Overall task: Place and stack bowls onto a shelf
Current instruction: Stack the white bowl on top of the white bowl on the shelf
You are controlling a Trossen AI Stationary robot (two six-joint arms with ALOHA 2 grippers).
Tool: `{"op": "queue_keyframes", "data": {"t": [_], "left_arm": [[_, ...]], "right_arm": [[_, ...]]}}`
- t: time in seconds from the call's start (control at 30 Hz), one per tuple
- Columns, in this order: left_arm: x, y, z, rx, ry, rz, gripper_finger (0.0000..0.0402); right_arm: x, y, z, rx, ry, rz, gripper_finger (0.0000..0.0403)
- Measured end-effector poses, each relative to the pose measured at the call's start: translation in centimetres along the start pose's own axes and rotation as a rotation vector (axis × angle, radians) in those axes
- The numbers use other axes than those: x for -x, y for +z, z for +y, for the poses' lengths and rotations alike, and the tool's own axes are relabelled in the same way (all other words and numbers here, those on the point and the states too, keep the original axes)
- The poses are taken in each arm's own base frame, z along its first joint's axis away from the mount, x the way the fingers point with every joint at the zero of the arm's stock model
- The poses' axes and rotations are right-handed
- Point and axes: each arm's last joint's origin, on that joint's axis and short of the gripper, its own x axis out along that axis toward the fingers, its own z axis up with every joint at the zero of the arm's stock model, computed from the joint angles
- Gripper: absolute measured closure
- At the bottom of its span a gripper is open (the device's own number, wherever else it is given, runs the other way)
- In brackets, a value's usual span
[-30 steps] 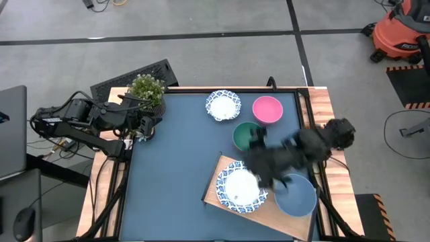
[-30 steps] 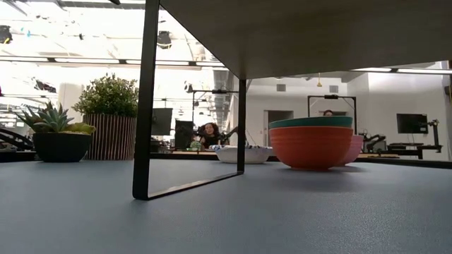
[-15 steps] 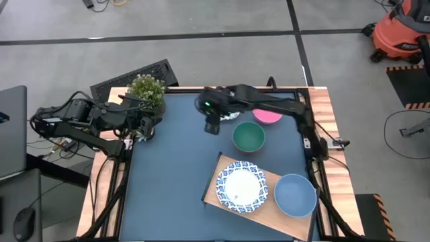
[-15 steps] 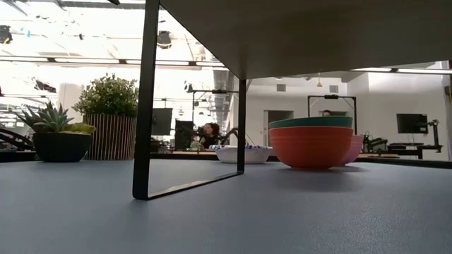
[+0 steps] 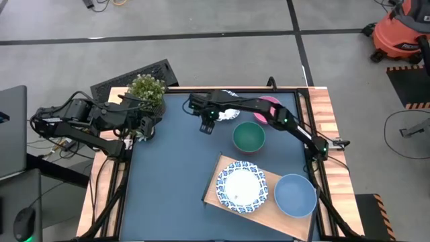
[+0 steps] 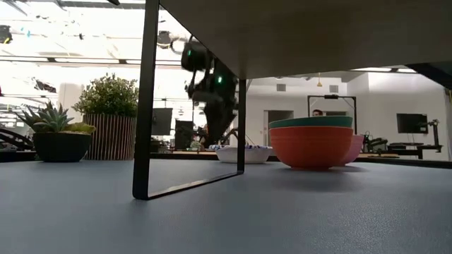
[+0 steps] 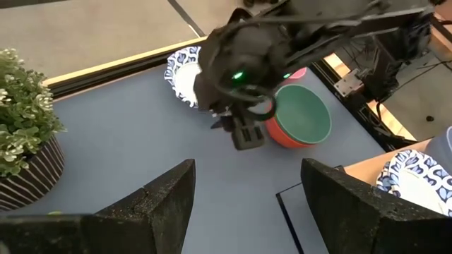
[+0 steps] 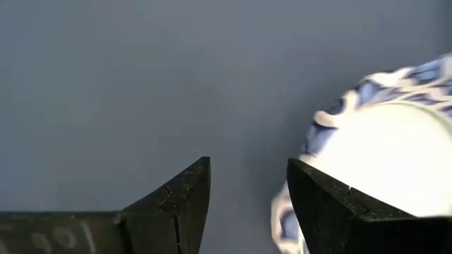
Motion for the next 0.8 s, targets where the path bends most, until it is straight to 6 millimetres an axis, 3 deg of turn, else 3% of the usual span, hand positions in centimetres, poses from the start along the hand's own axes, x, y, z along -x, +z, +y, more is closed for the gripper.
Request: {"op": "queue_keyframes", "data": {"t": [0.23, 0.47, 0.57, 0.67, 0.8], "left_arm": [[0.0, 0.0, 0.0, 0.000, 0.002, -0.002, 0.0159], [0.0, 0.0, 0.0, -0.001, 0.007, -0.006, 0.0159], [0.0, 0.0, 0.0, -0.001, 0.007, -0.007, 0.0159], [0.0, 0.0, 0.0, -0.001, 0.006, -0.007, 0.0159], [0.0, 0.0, 0.0, 0.001, 0.006, -0.007, 0.0159]], "right_arm": [[-3.1, -0.2, -0.7, -0.014, -0.005, 0.062, 0.0188], [-3.1, -0.2, -0.8, -0.017, -0.014, 0.064, 0.0215], [-2.1, -0.2, -0.7, -0.014, 0.027, 0.053, 0.0230], [0.2, -0.1, -0.6, -0.012, 0.033, 0.005, 0.0233], [2.6, 0.1, -0.6, -0.022, -0.061, -0.051, 0.0232]]}}
